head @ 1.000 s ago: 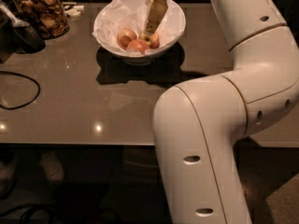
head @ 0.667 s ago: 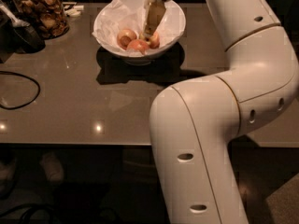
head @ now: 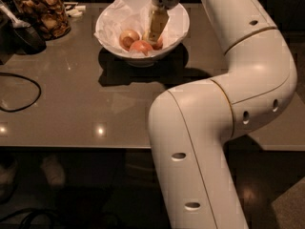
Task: Pick apple from white bowl
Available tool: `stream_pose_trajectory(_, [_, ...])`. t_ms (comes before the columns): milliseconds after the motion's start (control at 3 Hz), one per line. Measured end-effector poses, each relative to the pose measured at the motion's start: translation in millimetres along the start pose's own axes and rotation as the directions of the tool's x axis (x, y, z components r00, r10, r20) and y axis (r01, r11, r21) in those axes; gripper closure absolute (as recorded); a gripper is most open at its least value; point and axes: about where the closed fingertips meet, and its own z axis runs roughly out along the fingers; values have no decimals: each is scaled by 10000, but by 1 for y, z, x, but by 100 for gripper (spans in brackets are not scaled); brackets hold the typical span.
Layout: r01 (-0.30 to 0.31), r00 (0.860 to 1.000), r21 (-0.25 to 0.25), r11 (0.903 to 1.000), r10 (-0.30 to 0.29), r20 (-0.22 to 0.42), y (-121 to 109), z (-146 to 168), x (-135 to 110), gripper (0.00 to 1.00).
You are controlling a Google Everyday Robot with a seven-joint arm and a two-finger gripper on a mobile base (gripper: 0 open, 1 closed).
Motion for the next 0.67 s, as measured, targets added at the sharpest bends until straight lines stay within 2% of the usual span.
stream_pose_trajectory(667, [-94, 9997, -259, 9996, 88, -240, 0, 16, 7, 34])
